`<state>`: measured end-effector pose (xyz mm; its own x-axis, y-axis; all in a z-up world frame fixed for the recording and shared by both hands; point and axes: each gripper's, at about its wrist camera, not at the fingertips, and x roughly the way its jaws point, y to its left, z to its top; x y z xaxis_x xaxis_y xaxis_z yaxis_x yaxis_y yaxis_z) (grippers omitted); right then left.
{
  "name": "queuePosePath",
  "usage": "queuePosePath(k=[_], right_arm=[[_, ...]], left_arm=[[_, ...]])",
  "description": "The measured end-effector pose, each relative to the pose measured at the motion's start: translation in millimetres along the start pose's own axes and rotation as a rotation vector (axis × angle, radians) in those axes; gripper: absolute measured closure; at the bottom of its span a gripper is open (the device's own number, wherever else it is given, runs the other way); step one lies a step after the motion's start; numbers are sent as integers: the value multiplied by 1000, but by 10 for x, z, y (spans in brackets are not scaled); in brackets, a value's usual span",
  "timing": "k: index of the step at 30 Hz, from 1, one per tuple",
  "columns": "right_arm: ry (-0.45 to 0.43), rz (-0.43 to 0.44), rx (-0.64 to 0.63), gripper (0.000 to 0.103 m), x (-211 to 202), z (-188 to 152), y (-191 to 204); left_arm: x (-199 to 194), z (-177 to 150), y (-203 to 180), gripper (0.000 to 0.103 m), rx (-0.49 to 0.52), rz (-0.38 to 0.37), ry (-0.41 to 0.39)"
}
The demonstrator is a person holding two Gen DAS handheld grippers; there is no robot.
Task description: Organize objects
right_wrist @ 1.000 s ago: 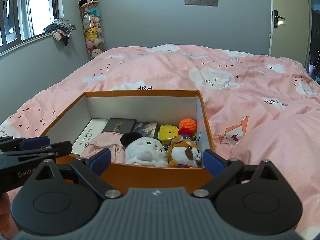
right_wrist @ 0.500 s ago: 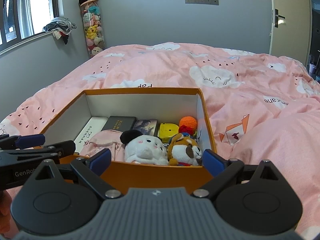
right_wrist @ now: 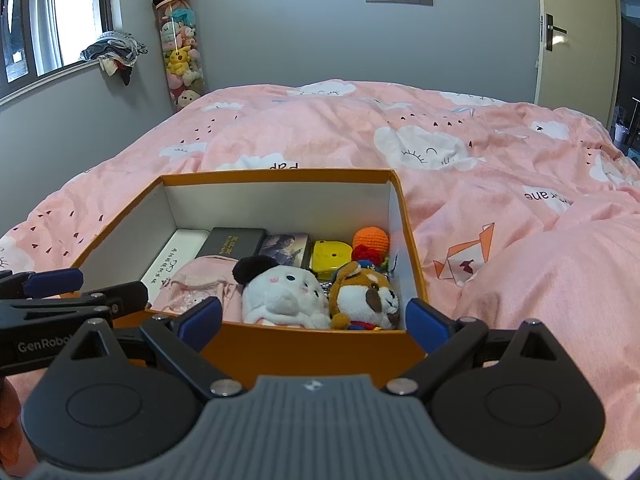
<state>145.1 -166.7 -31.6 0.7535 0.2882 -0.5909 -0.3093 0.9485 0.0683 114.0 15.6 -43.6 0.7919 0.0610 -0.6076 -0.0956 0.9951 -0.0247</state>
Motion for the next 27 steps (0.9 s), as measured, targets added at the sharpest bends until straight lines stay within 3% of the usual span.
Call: queuePosePath(k=[27], right_arm=[[7,-16,-18,5,27,-11,31]], left_arm=[[-4,-12,-6,12,-6,2,4]])
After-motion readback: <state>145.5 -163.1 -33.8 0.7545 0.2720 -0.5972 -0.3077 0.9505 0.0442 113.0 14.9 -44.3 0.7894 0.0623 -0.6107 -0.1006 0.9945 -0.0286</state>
